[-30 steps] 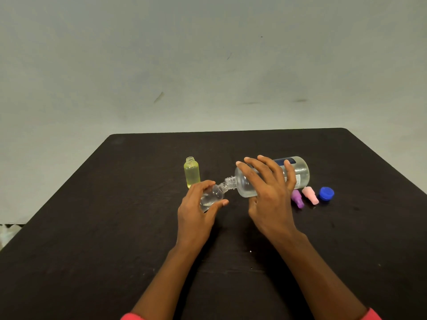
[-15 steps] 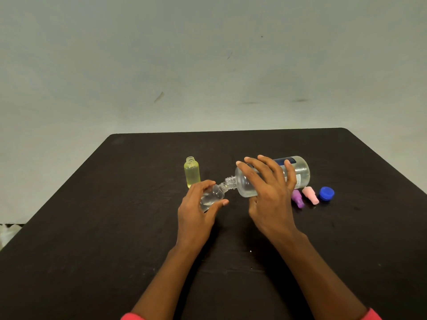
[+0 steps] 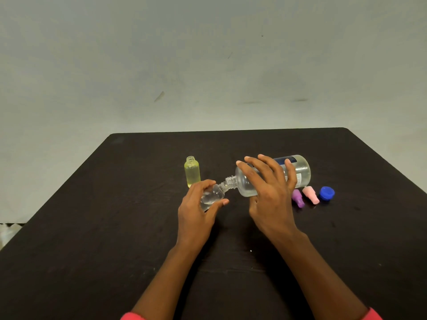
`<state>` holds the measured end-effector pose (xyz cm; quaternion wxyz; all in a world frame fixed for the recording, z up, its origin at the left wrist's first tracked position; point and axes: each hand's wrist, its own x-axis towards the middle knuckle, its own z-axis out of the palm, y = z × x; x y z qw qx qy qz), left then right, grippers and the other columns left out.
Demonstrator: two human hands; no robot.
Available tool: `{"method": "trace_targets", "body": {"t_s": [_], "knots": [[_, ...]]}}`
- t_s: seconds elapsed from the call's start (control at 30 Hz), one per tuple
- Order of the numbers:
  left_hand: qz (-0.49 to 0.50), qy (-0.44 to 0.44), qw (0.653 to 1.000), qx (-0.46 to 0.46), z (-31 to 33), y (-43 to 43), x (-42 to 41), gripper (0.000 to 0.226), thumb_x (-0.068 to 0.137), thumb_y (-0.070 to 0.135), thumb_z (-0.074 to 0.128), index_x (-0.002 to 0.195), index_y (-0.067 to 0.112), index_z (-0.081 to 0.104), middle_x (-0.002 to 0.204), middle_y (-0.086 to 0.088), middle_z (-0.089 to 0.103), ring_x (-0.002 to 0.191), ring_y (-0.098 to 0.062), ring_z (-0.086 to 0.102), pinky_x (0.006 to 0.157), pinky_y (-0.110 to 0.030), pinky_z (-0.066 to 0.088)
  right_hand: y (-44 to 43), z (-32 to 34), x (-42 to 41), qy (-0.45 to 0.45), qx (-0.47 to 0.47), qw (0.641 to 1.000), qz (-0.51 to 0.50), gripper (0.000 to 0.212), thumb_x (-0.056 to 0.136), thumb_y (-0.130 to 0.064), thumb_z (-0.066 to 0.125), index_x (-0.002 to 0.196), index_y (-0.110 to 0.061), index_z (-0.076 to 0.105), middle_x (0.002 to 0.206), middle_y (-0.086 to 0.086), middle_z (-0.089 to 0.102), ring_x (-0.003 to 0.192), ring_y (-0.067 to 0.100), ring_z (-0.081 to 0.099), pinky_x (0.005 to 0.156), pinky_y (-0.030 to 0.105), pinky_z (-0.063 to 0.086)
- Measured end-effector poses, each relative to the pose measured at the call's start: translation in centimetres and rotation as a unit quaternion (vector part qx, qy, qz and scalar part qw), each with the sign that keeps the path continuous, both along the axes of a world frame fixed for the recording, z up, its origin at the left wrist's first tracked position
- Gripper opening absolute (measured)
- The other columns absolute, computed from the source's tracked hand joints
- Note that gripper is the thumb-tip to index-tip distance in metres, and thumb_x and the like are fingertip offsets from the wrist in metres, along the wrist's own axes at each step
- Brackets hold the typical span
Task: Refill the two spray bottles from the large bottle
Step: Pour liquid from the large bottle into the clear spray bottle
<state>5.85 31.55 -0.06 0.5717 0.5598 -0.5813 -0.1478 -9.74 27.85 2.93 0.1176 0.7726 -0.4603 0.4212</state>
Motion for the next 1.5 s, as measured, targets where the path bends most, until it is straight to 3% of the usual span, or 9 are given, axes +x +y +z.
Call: {"method": "trace_targets", "body": {"t_s": [0.17,0.47,1.17,1.5], "knots": [[-0.004,0.0,1.0,-0.001,-0.06,-0.04,0.0,0.045,0.072,0.022,0.081,0.107,0.036,0.057,0.106,0.016,0.063,0.102,-0.004,0.059,0.089,-0.031,0.05,0.01,0.1,0.02,0.003,0.002,1.0,0.0,0.084,0.052,0.015,0.071,0.128,-0.02,0.057,0.131,0.002,0.059,0.129,0.021,0.042,0.118,0.039,-0.001],[0.0,0.0,1.0,0.002,0.07,0.01,-0.02,0.049,0.072,0.022,0.082,0.104,0.046,0.053,0.106,0.019,0.063,0.102,-0.004,0.059,0.091,-0.035,0.05,0.07,0.16,0.01,0.003,-0.002,1.0,-0.002,0.084,0.051,0.015,0.07,0.126,-0.02,0.059,0.13,0.002,0.06,0.129,0.021,0.042,0.118,0.039,-0.001],[-0.004,0.0,1.0,-0.003,-0.02,-0.05,0.0,0.049,0.071,0.019,0.083,0.102,0.043,0.054,0.106,0.015,0.064,0.101,-0.003,0.059,0.089,-0.027,0.049,0.07,0.09,0.08,0.003,-0.001,1.0,-0.004,0.084,0.051,0.016,0.069,0.126,-0.019,0.06,0.13,0.002,0.06,0.129,0.021,0.042,0.118,0.038,-0.001],[-0.005,-0.004,1.0,-0.006,0.03,0.0,0.03,0.049,0.071,0.02,0.083,0.102,0.045,0.053,0.106,0.016,0.064,0.101,-0.005,0.06,0.089,-0.033,0.05,0.06,0.18,0.11,0.007,0.002,1.0,-0.002,0.088,0.05,0.016,0.073,0.128,-0.021,0.055,0.13,0.003,0.06,0.13,0.021,0.041,0.118,0.038,-0.002]]}}
